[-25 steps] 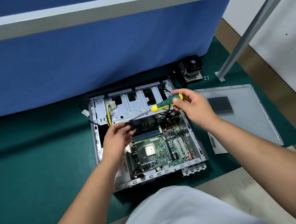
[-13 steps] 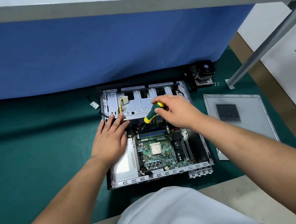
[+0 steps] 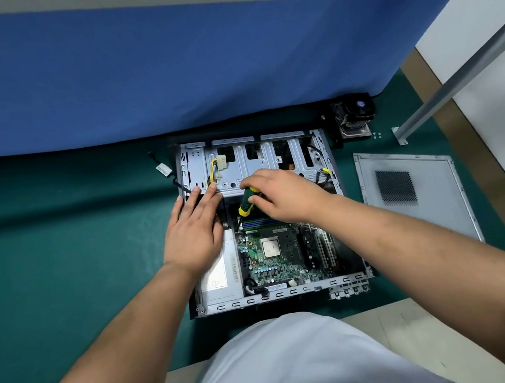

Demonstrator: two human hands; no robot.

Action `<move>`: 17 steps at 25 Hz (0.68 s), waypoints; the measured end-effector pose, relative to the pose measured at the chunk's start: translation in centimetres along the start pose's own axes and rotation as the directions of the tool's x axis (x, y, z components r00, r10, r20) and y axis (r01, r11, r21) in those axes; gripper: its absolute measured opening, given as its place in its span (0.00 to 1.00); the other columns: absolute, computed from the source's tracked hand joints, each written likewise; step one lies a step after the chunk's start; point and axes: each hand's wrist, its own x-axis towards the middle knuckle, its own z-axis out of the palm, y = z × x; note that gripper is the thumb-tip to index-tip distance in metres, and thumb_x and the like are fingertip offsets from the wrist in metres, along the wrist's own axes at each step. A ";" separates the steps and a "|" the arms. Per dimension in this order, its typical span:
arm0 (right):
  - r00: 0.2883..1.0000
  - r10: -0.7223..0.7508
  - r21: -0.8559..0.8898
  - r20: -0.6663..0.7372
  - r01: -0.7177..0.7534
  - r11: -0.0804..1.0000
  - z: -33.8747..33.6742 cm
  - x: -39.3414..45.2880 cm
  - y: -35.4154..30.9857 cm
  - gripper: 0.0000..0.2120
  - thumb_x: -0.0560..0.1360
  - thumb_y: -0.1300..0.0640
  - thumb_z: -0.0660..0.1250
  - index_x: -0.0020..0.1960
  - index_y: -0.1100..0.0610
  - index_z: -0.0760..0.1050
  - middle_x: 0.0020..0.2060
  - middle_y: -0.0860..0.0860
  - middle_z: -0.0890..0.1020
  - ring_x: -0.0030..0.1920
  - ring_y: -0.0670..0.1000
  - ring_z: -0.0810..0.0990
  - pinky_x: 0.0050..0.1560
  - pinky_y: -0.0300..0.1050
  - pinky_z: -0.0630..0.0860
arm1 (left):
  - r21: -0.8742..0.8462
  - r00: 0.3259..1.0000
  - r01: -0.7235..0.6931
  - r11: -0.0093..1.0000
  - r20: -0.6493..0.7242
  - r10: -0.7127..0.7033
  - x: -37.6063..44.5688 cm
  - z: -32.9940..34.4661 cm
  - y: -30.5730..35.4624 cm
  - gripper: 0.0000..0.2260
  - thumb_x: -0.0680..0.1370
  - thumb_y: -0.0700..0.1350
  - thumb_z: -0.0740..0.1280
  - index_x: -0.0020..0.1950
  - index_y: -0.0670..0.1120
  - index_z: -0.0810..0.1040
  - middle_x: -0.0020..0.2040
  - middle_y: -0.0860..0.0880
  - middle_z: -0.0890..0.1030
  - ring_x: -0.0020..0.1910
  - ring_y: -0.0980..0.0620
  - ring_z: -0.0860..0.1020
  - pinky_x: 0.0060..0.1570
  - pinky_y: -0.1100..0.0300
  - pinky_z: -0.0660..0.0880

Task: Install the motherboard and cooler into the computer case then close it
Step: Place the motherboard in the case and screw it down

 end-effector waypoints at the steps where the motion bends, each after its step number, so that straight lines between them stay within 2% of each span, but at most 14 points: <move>1: 1.000 -0.013 -0.014 0.006 0.013 1.000 0.1 0.2 0.0 0.20 0.83 0.52 0.61 0.74 0.56 0.71 0.67 0.54 0.77 0.65 0.56 0.77 0.65 0.52 0.74 | -0.002 1.000 -0.001 1.000 -0.002 0.001 0.0 0.0 0.0 0.27 0.80 0.51 0.51 0.80 0.53 0.64 0.82 0.58 0.58 0.82 0.51 0.55 0.81 0.49 0.46; 17: 0.995 -0.081 -0.105 0.054 0.087 0.991 0.7 0.8 -0.7 0.20 0.83 0.51 0.60 0.73 0.55 0.71 0.67 0.54 0.77 0.64 0.57 0.78 0.64 0.54 0.75 | -0.005 0.999 -0.014 1.000 -0.037 0.014 0.3 0.8 -0.5 0.27 0.79 0.51 0.53 0.79 0.53 0.65 0.82 0.57 0.60 0.82 0.51 0.57 0.81 0.50 0.46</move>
